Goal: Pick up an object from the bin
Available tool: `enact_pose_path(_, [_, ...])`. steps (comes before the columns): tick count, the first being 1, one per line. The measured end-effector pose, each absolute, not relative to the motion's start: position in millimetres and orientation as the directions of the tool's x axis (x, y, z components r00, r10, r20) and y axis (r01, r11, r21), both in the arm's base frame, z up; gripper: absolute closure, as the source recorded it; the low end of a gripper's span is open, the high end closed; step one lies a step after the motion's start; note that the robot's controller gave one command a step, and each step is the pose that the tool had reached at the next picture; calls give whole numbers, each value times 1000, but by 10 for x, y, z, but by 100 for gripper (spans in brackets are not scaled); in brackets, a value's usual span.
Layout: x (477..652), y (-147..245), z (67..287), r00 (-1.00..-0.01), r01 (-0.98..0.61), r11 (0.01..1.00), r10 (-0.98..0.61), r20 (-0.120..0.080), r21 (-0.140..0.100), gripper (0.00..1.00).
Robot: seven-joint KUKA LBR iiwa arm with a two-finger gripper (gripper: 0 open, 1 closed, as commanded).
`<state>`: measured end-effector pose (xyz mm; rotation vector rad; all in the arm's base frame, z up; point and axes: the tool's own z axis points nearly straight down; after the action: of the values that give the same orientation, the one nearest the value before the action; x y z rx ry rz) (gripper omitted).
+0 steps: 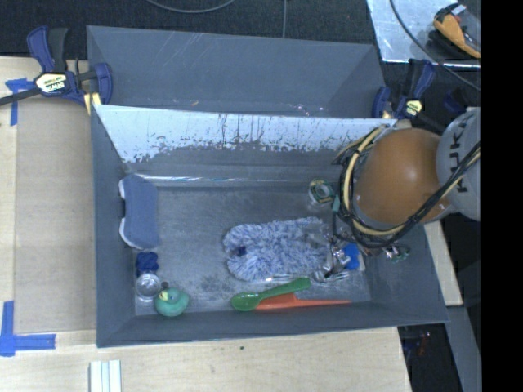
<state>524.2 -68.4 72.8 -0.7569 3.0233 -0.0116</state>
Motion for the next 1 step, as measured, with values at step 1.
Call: enact_pose_path(1, [5242, -683, 735, -882, -471, 882, -471, -23, -13, 100])
